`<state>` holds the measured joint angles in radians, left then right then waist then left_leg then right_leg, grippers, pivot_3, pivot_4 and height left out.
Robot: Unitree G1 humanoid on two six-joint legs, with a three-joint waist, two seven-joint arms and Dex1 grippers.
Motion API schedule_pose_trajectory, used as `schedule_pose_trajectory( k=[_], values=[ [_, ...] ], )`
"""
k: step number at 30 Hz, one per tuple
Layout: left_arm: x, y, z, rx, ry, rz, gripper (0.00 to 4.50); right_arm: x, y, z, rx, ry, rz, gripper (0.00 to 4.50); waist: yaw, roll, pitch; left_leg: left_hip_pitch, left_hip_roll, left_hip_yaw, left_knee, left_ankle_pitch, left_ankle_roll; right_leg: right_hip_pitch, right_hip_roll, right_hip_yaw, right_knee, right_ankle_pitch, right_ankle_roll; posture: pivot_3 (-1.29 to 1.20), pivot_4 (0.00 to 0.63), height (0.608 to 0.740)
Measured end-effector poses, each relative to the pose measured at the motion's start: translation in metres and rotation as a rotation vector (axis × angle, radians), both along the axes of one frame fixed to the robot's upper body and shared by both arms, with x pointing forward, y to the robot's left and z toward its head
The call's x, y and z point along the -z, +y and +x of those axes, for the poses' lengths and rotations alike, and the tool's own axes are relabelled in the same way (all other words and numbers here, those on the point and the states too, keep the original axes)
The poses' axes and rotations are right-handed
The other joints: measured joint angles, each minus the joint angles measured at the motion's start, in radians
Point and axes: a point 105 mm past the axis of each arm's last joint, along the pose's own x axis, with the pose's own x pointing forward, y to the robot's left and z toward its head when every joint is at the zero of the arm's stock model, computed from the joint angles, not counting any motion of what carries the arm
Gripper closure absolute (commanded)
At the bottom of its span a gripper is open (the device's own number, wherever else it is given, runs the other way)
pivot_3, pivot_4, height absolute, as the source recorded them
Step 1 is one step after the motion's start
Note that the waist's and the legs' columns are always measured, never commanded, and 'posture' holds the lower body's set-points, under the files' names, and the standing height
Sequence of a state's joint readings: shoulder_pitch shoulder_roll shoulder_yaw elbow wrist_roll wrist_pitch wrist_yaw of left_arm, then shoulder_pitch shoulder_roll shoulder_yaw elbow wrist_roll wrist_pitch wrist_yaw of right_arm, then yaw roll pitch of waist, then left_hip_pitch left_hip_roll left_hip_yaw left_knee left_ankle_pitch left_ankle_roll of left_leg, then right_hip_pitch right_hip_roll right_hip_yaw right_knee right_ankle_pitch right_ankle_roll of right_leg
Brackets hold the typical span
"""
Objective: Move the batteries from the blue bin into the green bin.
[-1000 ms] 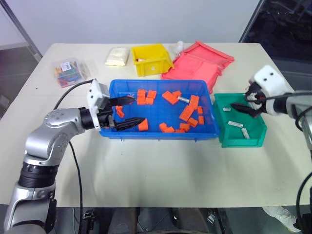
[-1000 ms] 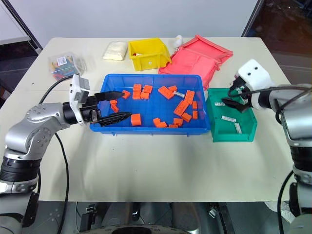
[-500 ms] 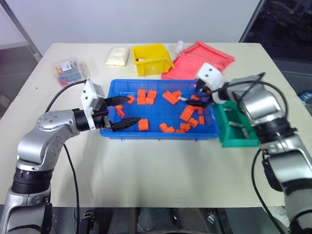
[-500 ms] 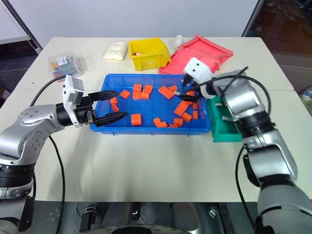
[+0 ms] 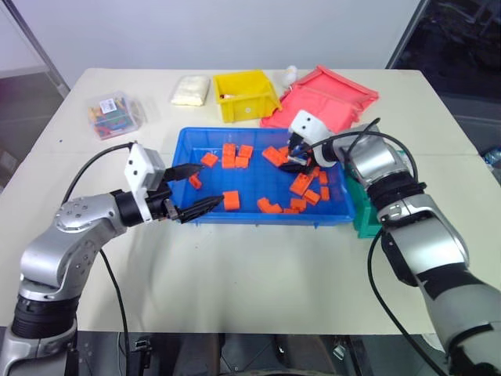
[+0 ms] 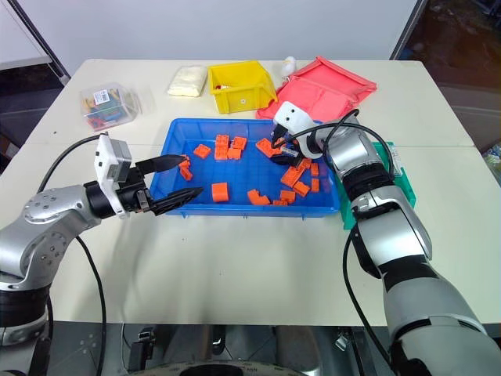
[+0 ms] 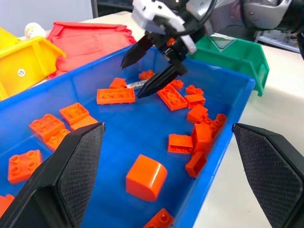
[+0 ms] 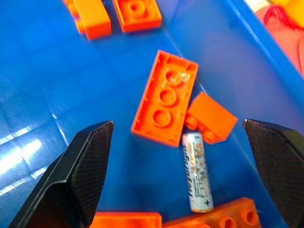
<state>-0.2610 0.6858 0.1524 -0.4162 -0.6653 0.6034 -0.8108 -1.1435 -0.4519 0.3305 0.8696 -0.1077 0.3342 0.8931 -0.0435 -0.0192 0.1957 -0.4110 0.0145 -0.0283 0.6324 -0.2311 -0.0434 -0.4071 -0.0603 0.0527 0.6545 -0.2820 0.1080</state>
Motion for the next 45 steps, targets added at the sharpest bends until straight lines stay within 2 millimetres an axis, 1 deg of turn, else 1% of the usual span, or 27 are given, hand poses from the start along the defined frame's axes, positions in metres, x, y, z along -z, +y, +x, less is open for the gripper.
schedule_pose_trajectory(
  k=[3,7,14,15,16,20,22,23,29,32,35,36,37,38,39,40,41,42,43,45],
  values=[
    [0.003,0.001,-0.002,-0.013,0.009,0.001,0.0,0.006,-0.006,0.0,0.007,0.02,-0.021,0.01,-0.001,0.0,0.0,0.0,0.0,0.0,0.0,0.0,0.0,0.0,0.0,0.0,0.0,0.0,0.0,0.0,0.15,0.74],
    [0.003,0.001,-0.002,-0.017,0.003,0.002,0.0,0.012,-0.012,0.0,0.012,0.037,-0.036,0.01,-0.002,0.0,0.0,0.0,0.0,0.0,0.0,0.0,0.0,0.0,0.0,0.0,0.0,0.0,0.0,0.0,0.15,0.74],
    [0.001,0.0,-0.001,-0.025,-0.003,0.003,0.0,0.015,-0.013,0.003,0.045,0.072,0.003,0.01,-0.001,0.0,0.0,0.0,0.0,0.0,0.0,0.0,0.0,0.0,0.0,0.0,0.0,0.0,0.0,0.0,0.15,0.74],
    [0.001,0.0,-0.001,-0.025,-0.005,0.003,0.0,0.017,-0.012,0.003,0.053,0.087,0.024,0.54,-0.001,0.0,0.0,0.0,0.0,0.0,0.0,0.0,0.0,0.0,0.0,0.0,0.0,0.0,0.0,0.0,0.15,0.74],
    [0.0,0.0,0.0,-0.024,-0.008,0.003,0.0,0.018,-0.01,0.003,0.057,0.097,0.042,0.82,-0.001,0.0,0.0,0.0,0.0,0.0,0.0,0.0,0.0,0.0,0.0,0.0,0.0,0.0,0.0,0.0,0.15,0.74],
    [0.0,0.0,0.0,-0.03,-0.009,0.002,0.0,0.021,-0.01,0.002,0.057,0.119,0.055,2.88,-0.001,0.0,0.0,0.0,0.0,0.0,0.0,0.0,0.0,0.0,0.0,0.0,0.0,0.0,0.0,0.0,0.15,0.74],
    [0.0,0.001,0.001,-0.039,-0.009,0.001,0.0,0.022,-0.008,0.001,0.051,0.123,0.055,3.98,0.0,0.0,0.0,0.0,0.0,0.0,0.0,0.0,0.0,0.001,0.0,0.0,0.0,0.0,0.0,0.0,0.15,0.74],
    [0.001,0.001,0.001,-0.042,-0.008,0.001,0.0,0.022,-0.008,0.001,0.048,0.125,0.054,4.45,0.001,0.0,0.0,0.0,0.0,0.0,0.0,0.0,0.0,0.001,0.0,0.0,0.0,0.0,0.0,0.0,0.15,0.74],
    [0.001,0.002,0.001,-0.048,-0.006,0.0,0.0,0.019,-0.009,0.003,0.049,0.102,0.044,4.46,-0.001,0.0,0.0,0.001,0.0,0.0,0.0,0.0,0.0,0.001,0.0,0.0,0.0,0.0,0.0,0.0,0.15,0.74],
    [0.001,0.001,0.001,-0.044,-0.007,-0.005,0.0,0.015,-0.013,0.006,0.068,0.076,0.044,4.46,0.001,0.0,0.0,0.001,0.0,0.0,0.0,0.0,0.0,0.001,0.0,0.0,0.0,0.0,0.0,0.0,0.15,0.74],
    [-0.002,0.0,0.001,-0.034,-0.014,-0.01,0.0,-0.008,-0.024,0.009,0.095,0.009,0.062,4.46,0.001,0.001,0.0,0.0,-0.001,0.0,0.0,0.0,0.0,0.0,-0.001,0.0,0.0,0.0,0.0,0.0,0.15,0.74],
    [-0.004,-0.001,0.001,-0.029,-0.018,-0.014,0.0,-0.02,-0.027,0.01,0.102,-0.018,0.073,4.46,0.001,0.001,0.0,-0.001,-0.001,0.0,0.0,0.0,0.0,-0.001,-0.001,0.0,0.0,0.0,0.0,0.0,0.15,0.74],
    [-0.007,-0.002,0.001,-0.02,-0.028,-0.018,0.0,-0.041,-0.03,0.01,0.105,-0.062,0.102,4.46,0.001,0.001,0.0,-0.001,-0.001,0.0,0.0,0.0,0.0,-0.001,-0.001,0.0,0.0,0.0,0.0,0.0,0.15,0.74],
    [-0.012,-0.003,0.001,-0.009,-0.044,-0.021,0.0,-0.07,-0.032,0.006,0.098,-0.123,0.146,4.46,0.001,0.001,0.0,0.0,-0.001,0.0,-0.001,0.0,0.0,-0.001,0.0,0.0,0.001,0.0,0.0,0.0,0.15,0.74],
    [-0.015,-0.004,0.001,0.003,-0.054,-0.02,0.0,-0.089,-0.034,0.001,0.094,-0.161,0.169,4.46,0.001,0.001,0.0,0.0,0.0,-0.001,-0.001,0.0,0.0,-0.001,0.0,0.0,0.0,0.0,0.0,0.0,0.15,0.74],
    [-0.017,-0.007,0.003,0.022,-0.059,-0.017,0.0,-0.105,-0.04,-0.007,0.098,-0.196,0.18,4.46,0.002,0.001,0.0,0.0,0.0,-0.001,-0.001,0.0,0.0,-0.001,0.0,-0.001,0.0,0.0,0.0,0.0,0.15,0.74],
    [-0.018,-0.008,0.004,0.038,-0.062,-0.01,0.0,-0.115,-0.05,-0.015,0.113,-0.224,0.176,4.46,0.007,0.0,0.0,0.0,0.0,-0.002,-0.001,0.0,0.0,0.0,0.0,-0.001,0.0,0.0,0.0,0.0,0.15,0.74],
    [-0.019,-0.009,0.005,0.055,-0.063,-0.007,0.0,-0.118,-0.063,-0.022,0.143,-0.237,0.163,4.46,0.013,0.0,0.0,0.0,0.0,-0.002,-0.001,0.0,0.0,0.001,0.0,-0.002,0.0,0.0,0.0,0.0,0.15,0.74],
    [-0.02,-0.01,0.006,0.071,-0.064,-0.008,0.0,-0.117,-0.078,-0.03,0.185,-0.232,0.155,4.46,0.02,0.0,0.0,0.0,0.0,-0.001,0.0,0.0,0.0,0.001,0.0,-0.001,-0.002,0.0,0.0,0.0,0.15,0.74],
    [-0.02,-0.014,0.009,0.11,-0.056,-0.002,0.0,-0.102,-0.103,-0.044,0.27,-0.179,0.141,4.46,0.025,0.0,0.0,0.0,-0.001,0.0,0.001,0.0,0.0,0.002,0.0,0.0,-0.002,0.0,0.0,0.0,0.15,0.74]
  ],
)
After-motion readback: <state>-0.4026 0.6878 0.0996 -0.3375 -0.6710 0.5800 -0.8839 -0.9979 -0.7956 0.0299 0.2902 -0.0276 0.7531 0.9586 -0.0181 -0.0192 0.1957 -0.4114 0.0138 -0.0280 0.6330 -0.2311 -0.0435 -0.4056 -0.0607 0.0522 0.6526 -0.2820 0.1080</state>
